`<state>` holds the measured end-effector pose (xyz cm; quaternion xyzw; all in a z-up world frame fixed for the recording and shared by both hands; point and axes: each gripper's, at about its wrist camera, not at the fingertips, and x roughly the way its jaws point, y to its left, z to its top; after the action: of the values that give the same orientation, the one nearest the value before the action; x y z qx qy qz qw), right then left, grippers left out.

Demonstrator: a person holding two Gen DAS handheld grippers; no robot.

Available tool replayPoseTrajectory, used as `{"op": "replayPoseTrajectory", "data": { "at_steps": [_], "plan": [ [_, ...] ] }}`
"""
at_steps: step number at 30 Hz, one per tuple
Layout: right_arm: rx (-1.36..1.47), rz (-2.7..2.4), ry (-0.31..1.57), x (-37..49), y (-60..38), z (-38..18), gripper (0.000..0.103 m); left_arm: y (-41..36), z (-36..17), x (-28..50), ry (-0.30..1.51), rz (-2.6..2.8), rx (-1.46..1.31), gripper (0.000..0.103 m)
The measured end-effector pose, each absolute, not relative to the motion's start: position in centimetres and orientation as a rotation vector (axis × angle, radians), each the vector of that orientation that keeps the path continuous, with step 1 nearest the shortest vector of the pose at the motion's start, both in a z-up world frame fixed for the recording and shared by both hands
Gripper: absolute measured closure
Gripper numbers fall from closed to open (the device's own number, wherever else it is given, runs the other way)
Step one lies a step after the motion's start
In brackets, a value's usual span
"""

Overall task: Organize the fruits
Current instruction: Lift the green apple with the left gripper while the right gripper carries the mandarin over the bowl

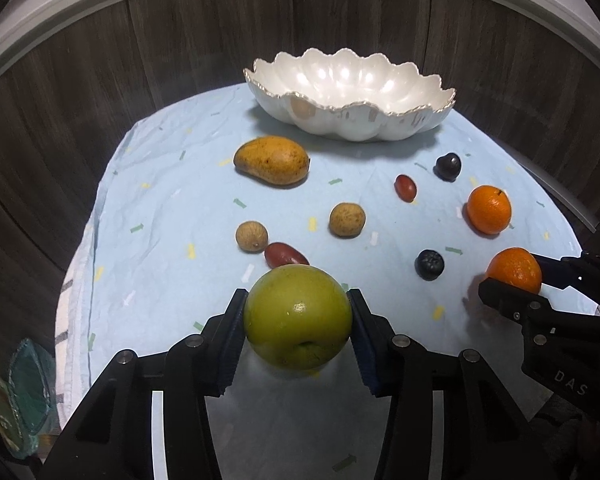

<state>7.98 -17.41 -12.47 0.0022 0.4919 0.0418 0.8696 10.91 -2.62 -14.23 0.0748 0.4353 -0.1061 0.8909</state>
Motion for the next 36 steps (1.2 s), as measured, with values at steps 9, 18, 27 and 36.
{"op": "replayPoseTrajectory", "data": {
  "at_steps": [9, 18, 27, 36],
  "plan": [
    [0.001, 0.080, 0.967, 7.7, -17.7, -10.5, 0.059, -3.0, -12.0, 10.2, 0.862, -0.218, 0.162, 0.055],
    [0.012, 0.086, 0.933, 7.8, -18.0, -8.8, 0.059, -3.2, -10.3, 10.1, 0.842, -0.209, 0.158, 0.055],
    [0.030, 0.089, 0.911, 8.4, -18.4, -7.4, 0.059, -3.5, -8.6, 10.8, 0.833, -0.200, 0.152, 0.055],
    [0.055, 0.085, 0.886, 10.3, -19.3, -5.7, 0.059, -4.8, -6.6, 12.3, 0.815, -0.206, 0.148, 0.055]
  ]
}}
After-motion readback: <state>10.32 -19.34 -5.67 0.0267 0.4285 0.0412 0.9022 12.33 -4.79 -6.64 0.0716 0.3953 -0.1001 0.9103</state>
